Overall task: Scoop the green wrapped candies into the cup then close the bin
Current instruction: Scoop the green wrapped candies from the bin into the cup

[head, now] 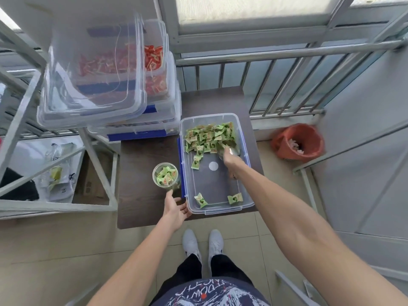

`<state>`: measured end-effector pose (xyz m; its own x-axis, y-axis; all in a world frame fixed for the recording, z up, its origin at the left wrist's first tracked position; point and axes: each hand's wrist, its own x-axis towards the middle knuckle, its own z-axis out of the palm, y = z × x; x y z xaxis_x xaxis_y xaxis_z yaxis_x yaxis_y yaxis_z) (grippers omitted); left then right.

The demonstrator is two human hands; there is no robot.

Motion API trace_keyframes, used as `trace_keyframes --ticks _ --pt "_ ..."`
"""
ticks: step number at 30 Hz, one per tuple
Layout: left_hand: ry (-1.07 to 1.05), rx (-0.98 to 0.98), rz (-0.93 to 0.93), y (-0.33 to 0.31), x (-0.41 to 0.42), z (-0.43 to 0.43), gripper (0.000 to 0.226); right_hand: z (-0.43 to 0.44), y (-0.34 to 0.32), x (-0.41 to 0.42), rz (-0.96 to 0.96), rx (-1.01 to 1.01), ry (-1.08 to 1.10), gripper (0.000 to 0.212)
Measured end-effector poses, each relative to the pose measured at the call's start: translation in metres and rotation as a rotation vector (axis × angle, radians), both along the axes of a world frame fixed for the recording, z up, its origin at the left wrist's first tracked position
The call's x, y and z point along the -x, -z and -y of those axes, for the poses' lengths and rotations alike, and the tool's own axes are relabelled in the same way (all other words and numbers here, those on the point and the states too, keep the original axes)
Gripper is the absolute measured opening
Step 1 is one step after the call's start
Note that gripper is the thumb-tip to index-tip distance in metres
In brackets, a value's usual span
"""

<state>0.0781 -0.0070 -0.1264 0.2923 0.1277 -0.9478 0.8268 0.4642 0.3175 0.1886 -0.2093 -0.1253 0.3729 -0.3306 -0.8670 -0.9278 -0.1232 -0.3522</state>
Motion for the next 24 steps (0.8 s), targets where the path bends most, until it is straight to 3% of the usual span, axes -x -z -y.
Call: trace_keyframes --ticks 12,24 --pt "-0.099 0.125 -0.015 0.028 -0.007 0.015 0.058 -0.012 0.031 -0.022 0.077 0.208 -0.121 0.103" --pt "-0.008 -0.001 0.031 0.022 -0.005 -0.008 0.037 -0.023 0.037 -0.004 0.122 0.266 -0.163 0.082"
